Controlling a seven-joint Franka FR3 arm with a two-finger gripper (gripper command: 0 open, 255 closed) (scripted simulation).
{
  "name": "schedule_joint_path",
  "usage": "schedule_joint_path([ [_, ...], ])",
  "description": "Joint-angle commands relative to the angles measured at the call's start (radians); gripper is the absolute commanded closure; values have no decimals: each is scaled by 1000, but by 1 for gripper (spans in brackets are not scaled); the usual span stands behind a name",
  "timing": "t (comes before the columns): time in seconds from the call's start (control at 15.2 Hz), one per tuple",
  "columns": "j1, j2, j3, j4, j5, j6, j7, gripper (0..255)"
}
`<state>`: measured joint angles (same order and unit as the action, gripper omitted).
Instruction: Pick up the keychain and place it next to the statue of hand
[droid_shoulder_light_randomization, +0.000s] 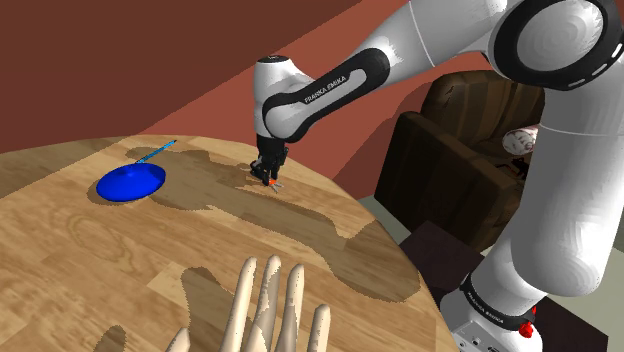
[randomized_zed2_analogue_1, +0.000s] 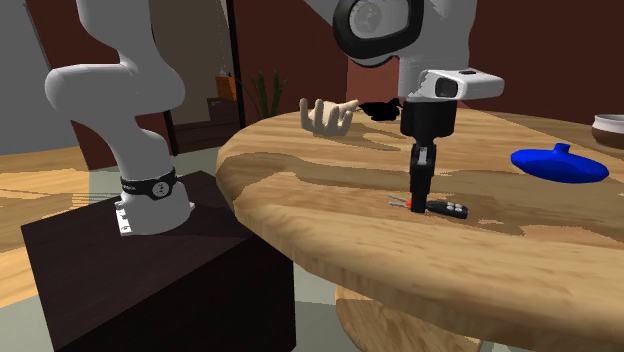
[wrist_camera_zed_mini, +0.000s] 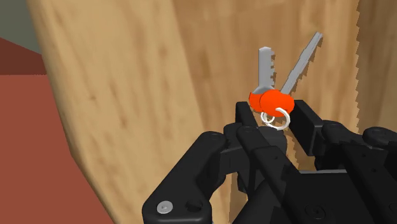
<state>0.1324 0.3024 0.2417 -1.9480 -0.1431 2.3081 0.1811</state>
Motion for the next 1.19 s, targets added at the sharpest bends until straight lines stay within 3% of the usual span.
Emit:
schedule_joint_path([
  [0.0,0,2,-1,-1,-1,0,1,255],
  [1.12,-9,-99,13,102,42,-200,-33,255],
])
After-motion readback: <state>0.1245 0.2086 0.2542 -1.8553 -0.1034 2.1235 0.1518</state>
